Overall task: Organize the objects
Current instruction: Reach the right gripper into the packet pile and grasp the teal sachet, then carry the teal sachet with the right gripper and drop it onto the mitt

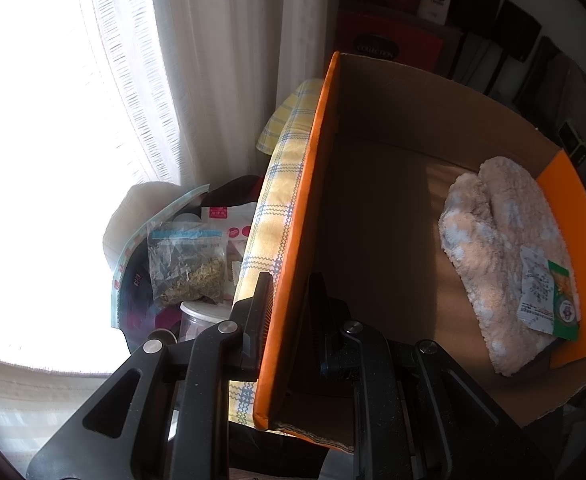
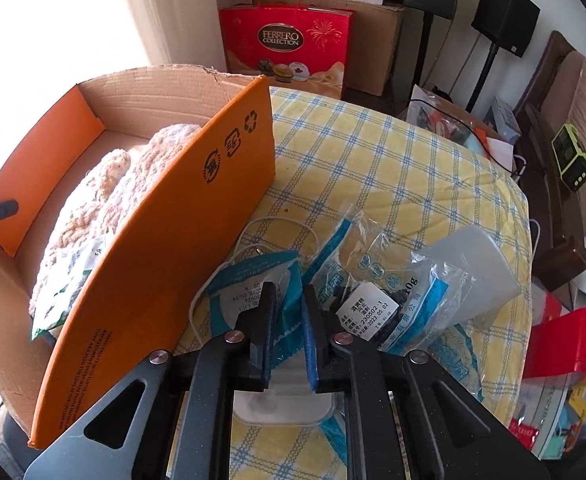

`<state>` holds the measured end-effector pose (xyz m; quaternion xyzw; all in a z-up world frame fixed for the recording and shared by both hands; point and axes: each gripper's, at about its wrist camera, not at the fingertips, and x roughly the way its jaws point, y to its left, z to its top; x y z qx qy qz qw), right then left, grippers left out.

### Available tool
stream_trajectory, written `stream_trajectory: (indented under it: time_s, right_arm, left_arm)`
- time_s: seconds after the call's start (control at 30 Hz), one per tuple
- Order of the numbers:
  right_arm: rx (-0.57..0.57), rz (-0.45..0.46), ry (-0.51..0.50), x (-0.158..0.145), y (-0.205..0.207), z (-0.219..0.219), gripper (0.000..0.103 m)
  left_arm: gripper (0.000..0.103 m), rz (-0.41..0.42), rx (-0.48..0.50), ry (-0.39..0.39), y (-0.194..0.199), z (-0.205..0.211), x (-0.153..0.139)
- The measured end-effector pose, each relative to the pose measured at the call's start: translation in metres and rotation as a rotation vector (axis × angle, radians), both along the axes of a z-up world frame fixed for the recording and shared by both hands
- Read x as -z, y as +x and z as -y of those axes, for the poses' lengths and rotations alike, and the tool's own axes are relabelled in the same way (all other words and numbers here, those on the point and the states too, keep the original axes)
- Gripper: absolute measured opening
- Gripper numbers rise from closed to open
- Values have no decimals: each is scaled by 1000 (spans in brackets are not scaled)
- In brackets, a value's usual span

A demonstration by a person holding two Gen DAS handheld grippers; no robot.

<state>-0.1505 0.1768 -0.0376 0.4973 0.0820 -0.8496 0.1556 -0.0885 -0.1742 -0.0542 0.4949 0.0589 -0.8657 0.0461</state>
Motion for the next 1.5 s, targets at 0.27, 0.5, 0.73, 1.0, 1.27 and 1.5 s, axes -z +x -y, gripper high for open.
stream_trajectory:
  time_s: [0.27, 0.5, 0.73, 1.0, 1.27, 1.5]
  right_arm:
    - [44, -43, -71, -26, 5, -10, 8]
    - [88, -116, -97, -64, 7, -17, 8]
    - [131, -207, -116, -104, 15, -23, 7]
    - [113, -242, -156, -133, 19, -14, 7]
    - [22, -234, -173, -133, 12, 40, 7]
    - [-39, -158, -203, -100, -5, 83, 8]
  left_arm:
    - [15, 0, -1, 2, 8, 0, -1]
    - [15, 0, 0, -1, 10, 0, -2]
    - [15, 0, -1, -1, 10, 0, -2]
    - [15, -1, -3, 0, 7, -1, -1]
    - [15, -1, -2, -4, 7, -2, -1]
    - [15, 0, -2, -4, 10, -3, -1]
